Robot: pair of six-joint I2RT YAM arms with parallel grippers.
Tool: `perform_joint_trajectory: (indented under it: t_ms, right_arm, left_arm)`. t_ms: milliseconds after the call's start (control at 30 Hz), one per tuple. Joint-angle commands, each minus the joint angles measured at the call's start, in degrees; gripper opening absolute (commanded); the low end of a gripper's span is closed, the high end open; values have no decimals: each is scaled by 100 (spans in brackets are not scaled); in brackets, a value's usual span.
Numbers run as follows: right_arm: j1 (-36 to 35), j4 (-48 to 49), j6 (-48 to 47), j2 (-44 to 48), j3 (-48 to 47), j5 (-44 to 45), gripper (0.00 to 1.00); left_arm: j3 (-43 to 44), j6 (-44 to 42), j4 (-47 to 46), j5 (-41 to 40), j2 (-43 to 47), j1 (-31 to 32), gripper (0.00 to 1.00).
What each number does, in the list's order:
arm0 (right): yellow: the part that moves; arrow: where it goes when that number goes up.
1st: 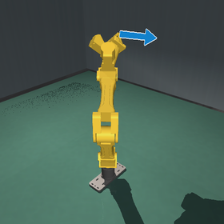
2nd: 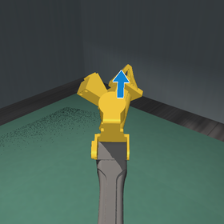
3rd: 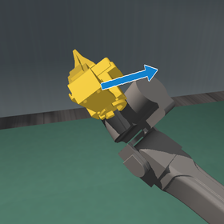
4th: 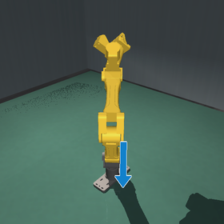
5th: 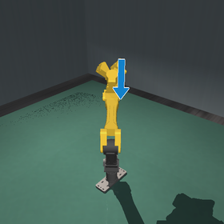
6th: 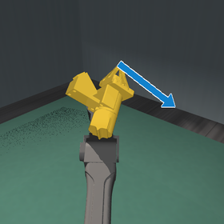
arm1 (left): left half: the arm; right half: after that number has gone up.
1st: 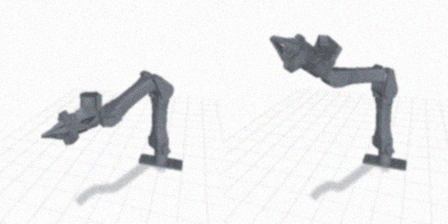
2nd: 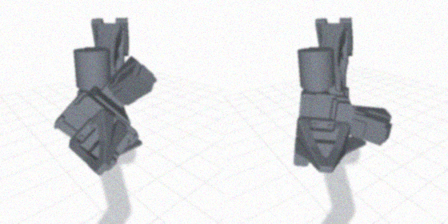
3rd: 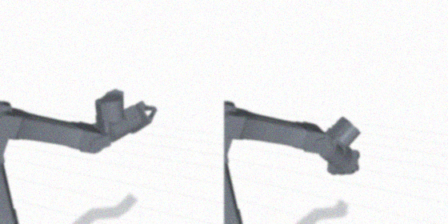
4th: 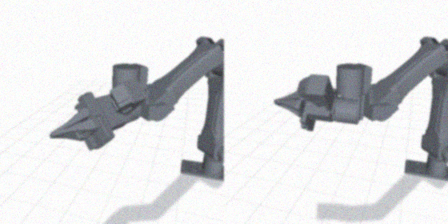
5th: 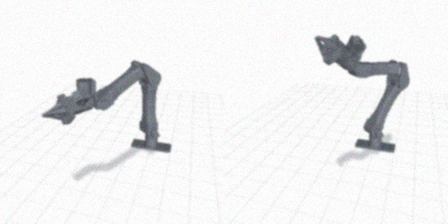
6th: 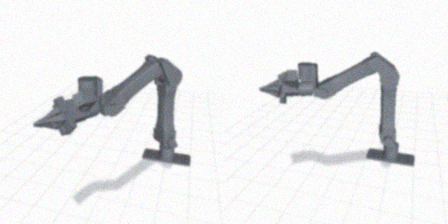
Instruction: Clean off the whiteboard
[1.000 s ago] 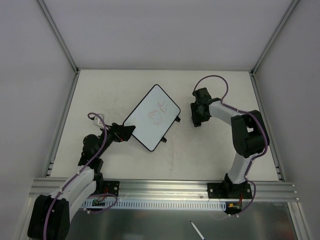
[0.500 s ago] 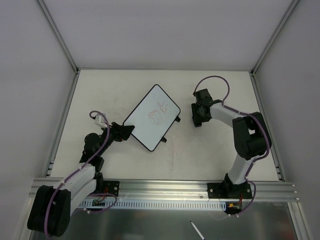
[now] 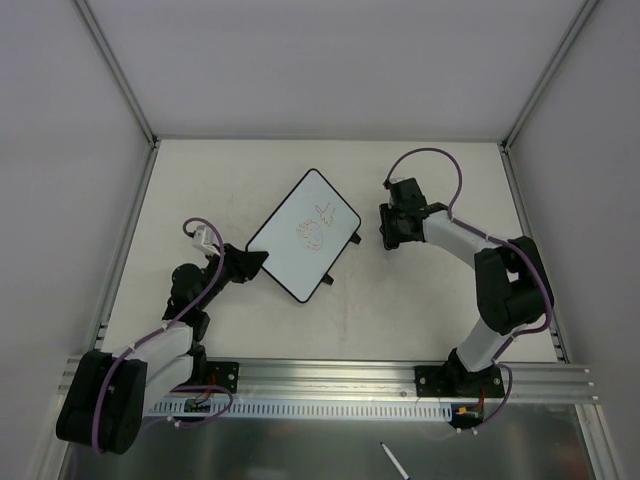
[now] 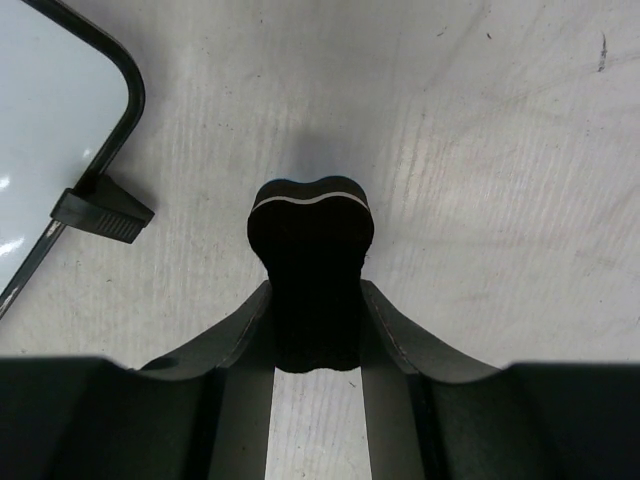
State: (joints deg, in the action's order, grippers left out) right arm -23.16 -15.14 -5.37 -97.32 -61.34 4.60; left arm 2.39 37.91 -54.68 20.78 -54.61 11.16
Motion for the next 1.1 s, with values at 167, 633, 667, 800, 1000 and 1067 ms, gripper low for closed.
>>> perform_joint_trajectory:
  t_ms: [167, 633, 667, 800, 1000, 1067]
  right_arm:
    - [-31, 142, 71, 459, 61, 41, 2]
    - [-66, 485, 97, 934, 412, 94, 0]
    - [-66, 511, 106, 969, 439, 85, 0]
    - [-66, 547, 106, 1031, 474, 94, 0]
    - [-75, 599, 106, 1110, 518, 76, 0]
    - [-75, 626, 106, 1153, 553, 67, 0]
  left_arm:
    - [-11, 59, -817, 260, -392, -35, 26]
    - [-46, -205, -1160, 6, -849, -35, 0]
    - [6, -275, -1133, -3, -876, -35, 0]
    - [217, -416, -1221, 180, -1209, -105, 0]
    - [490, -66, -2499, 1270, -2509, -579, 0]
    - [560, 102, -2880, 1560, -3063, -815, 0]
